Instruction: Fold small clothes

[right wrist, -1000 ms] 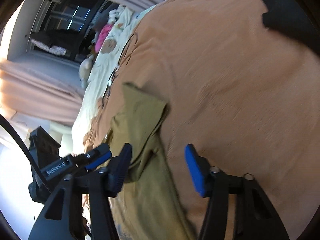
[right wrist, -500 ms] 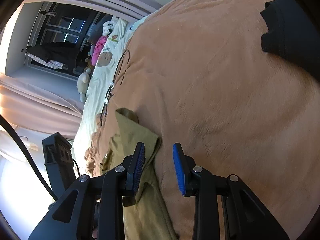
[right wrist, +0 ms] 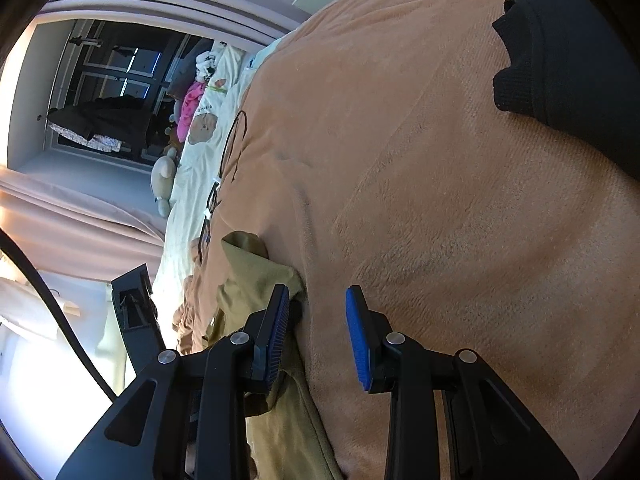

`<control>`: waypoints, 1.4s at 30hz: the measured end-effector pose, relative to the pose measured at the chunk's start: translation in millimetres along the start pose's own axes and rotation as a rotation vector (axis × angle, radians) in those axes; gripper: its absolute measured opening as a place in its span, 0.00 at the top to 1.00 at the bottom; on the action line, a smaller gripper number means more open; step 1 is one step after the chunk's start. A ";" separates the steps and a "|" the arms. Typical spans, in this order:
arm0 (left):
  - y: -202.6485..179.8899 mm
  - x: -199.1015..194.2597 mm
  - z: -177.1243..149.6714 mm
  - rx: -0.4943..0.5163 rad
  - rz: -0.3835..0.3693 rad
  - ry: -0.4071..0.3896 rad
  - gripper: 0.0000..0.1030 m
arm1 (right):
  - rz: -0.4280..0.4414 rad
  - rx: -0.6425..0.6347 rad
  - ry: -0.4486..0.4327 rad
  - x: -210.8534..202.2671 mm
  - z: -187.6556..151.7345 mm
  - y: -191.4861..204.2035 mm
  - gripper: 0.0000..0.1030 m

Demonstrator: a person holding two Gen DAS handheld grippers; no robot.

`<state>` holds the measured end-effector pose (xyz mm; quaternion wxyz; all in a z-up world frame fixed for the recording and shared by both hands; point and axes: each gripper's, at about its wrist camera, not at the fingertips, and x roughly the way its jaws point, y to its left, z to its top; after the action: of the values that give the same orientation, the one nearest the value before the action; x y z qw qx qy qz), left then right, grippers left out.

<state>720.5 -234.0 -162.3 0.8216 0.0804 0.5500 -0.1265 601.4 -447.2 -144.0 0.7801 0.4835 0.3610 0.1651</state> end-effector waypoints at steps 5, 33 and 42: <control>20.9 -25.0 -1.6 -0.038 -0.077 -0.028 0.90 | 0.002 -0.011 0.001 -1.7 1.0 2.8 0.74; 166.3 -60.8 -50.3 -0.524 -0.086 -0.047 0.91 | -0.023 -0.212 0.119 38.9 5.8 45.4 0.74; 178.7 -56.7 -51.3 -0.506 -0.053 -0.072 0.97 | -0.069 -0.248 0.154 56.2 8.4 59.9 0.74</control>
<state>707.5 -42.6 -130.9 0.8310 -0.1470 0.5364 -0.0091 651.3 -389.9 -112.0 0.8091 0.3565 0.4129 0.2184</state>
